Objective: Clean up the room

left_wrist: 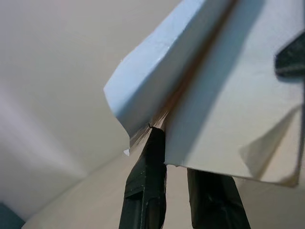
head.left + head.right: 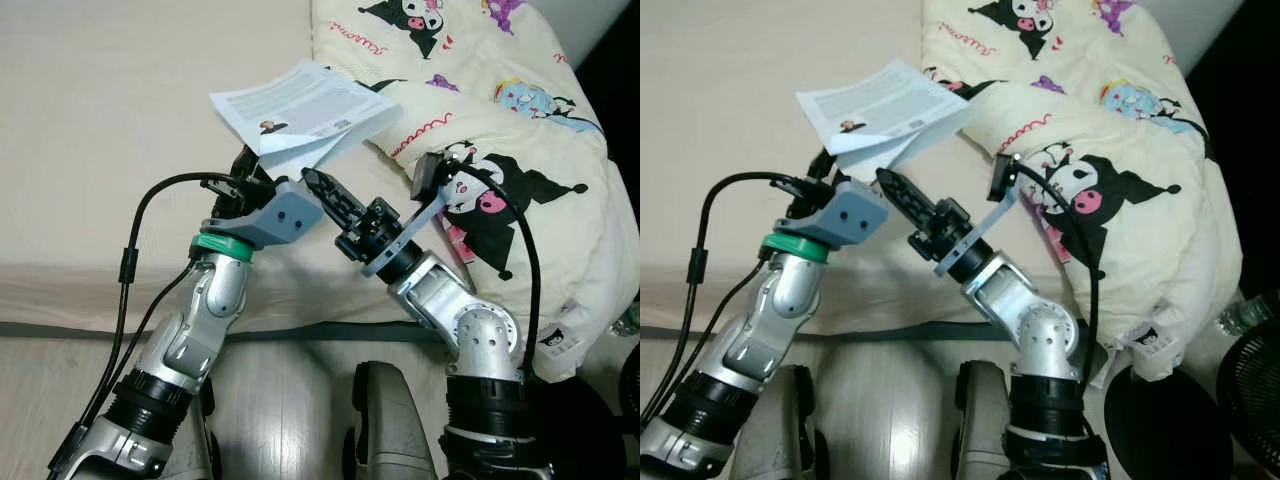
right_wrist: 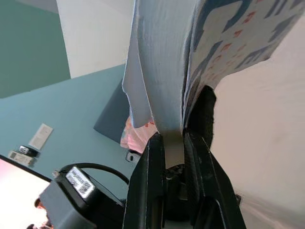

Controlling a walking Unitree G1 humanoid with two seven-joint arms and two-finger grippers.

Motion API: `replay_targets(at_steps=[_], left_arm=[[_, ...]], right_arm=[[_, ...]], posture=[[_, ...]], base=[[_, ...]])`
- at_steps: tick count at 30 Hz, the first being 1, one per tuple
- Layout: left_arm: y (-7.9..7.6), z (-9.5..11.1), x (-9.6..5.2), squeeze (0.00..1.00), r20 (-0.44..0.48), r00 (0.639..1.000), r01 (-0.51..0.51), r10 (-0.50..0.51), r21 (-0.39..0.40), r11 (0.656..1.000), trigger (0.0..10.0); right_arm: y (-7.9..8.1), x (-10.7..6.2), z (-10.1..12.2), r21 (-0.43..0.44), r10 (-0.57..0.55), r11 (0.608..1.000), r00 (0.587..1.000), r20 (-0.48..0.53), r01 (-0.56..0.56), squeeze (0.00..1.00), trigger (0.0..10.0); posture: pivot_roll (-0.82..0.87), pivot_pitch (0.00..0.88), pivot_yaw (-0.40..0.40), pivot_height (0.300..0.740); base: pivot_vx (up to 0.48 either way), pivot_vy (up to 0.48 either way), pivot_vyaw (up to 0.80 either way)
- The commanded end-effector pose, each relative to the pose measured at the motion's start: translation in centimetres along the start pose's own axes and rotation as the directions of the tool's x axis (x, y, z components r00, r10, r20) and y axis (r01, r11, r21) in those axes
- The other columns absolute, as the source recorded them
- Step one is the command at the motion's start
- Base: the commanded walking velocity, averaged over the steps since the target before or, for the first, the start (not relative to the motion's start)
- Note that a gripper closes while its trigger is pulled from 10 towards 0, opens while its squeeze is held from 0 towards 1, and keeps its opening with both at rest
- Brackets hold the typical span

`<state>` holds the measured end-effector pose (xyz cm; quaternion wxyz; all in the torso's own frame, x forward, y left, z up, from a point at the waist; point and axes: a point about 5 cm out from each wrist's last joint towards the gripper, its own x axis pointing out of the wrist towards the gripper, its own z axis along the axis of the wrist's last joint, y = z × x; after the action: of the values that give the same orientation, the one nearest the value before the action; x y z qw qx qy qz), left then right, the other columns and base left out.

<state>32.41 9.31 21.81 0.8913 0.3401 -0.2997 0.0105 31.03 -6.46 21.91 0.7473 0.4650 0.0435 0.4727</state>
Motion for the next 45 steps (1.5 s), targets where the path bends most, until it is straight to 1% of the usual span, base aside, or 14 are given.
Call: replay_targets(at_steps=[1,3,8,9,16,17,20,21,27,28,30,35,37,45], left_arm=[[-0.7,3.3,0.2,0.00,0.159,0.987,0.019,-0.006,-0.078,0.997,0.0],[-0.7,2.6,0.2,0.00,0.084,0.996,0.010,0.002,-0.138,0.990,0.0],[-0.8,0.8,0.1,0.00,-0.091,0.996,-0.024,0.000,-0.254,0.967,0.0],[-0.6,-0.5,-0.1,0.00,-0.197,0.980,-0.064,0.000,-0.318,0.946,10.0],[1.2,-2.6,-0.5,0.00,-0.284,0.957,-0.149,0.053,-0.325,0.934,10.0],[1.3,-2.6,-0.5,0.00,-0.276,0.960,-0.144,0.055,-0.315,0.938,10.0],[1.4,-2.6,-0.4,0.00,-0.272,0.961,-0.138,0.050,-0.315,0.939,10.0],[1.3,-2.5,-0.4,0.00,-0.264,0.964,-0.126,0.043,-0.309,0.942,10.0],[0.9,-2.2,-0.3,0.00,-0.265,0.964,-0.114,0.027,-0.318,0.941,10.0],[0.8,-2.4,-0.4,0.00,-0.308,0.951,-0.139,0.014,-0.386,0.912,10.0],[0.8,-2.9,-0.6,0.00,-0.365,0.931,-0.177,-0.010,-0.474,0.862,10.0],[1.3,-3.4,-0.9,0.00,-0.413,0.910,-0.227,-0.029,-0.556,0.799,10.0],[2.9,-3.8,-1.2,0.00,-0.422,0.906,-0.272,0.003,-0.578,0.770,10.0],[4.4,-3.5,-2.2,0.00,-0.403,0.915,-0.252,-0.011,-0.594,0.764,10.0]], right_arm=[[-1.3,0.4,-2.3,0.032,-0.091,0.995,0.988,-0.123,0.096,0.00,8.0],[-1.8,0.2,-1.2,-0.061,-0.142,0.989,0.987,-0.077,0.138,0.00,10.0],[-2.3,-0.5,1.1,-0.261,-0.207,0.943,0.978,0.023,0.205,0.00,10.0],[-2.5,-1.6,2.5,-0.377,-0.239,0.889,0.966,0.098,0.259,0.00,10.0],[-2.8,-6.4,4.2,-0.386,-0.285,0.850,0.929,0.234,0.358,0.00,10.0],[-3.2,-6.9,4.4,-0.390,-0.305,0.834,0.916,0.261,0.389,0.53,10.0],[-3.6,-7.4,4.6,-0.412,-0.322,0.808,0.902,0.288,0.420,0.53,10.0],[-3.7,-7.5,4.7,-0.419,-0.326,0.797,0.894,0.307,0.435,1.00,10.0],[-4.1,-7.6,5.2,-0.484,-0.361,0.716,0.860,0.360,0.503,1.00,10.0],[-4.3,-8.0,5.6,-0.580,-0.405,0.579,0.819,0.406,0.573,0.00,10.0],[-4.4,-8.2,5.6,-0.612,-0.432,0.500,0.789,0.437,0.612,0.00,10.0],[-4.2,-8.2,5.3,-0.640,-0.422,0.471,0.792,0.441,0.607,0.00,10.0],[-4.0,-8.4,5.8,-0.680,-0.396,0.370,0.769,0.502,0.634,0.00,10.0],[-4.6,-9.1,6.5,-0.673,-0.375,0.265,0.717,0.588,0.690,0.00,10.0]], posture=[[-0.03,0.133,-0.052,0.567],[-0.03,0.135,-0.054,0.567],[-0.03,0.136,-0.056,0.567],[-0.03,0.135,-0.052,0.567],[-0.05,0.140,-0.043,0.567],[-0.05,0.141,-0.041,0.567],[-0.05,0.141,-0.041,0.567],[-0.06,0.139,-0.039,0.567],[-0.06,0.136,-0.039,0.567],[-0.06,0.129,-0.036,0.567],[-0.06,0.125,-0.035,0.567],[-0.06,0.115,-0.036,0.567],[-0.06,0.106,-0.037,0.567],[-0.04,0.096,-0.041,0.594]], base=[[0.000,0.000,0.00],[0.000,0.000,0.00],[0.000,0.000,0.00],[0.000,0.000,0.00],[0.000,0.000,0.00],[0.000,0.000,0.00],[0.000,0.000,0.00],[0.000,0.000,0.00],[0.000,0.000,0.00],[0.000,0.000,0.00],[0.000,0.000,0.00],[0.000,0.000,0.00],[0.000,0.000,0.00],[0.000,0.000,0.00]])
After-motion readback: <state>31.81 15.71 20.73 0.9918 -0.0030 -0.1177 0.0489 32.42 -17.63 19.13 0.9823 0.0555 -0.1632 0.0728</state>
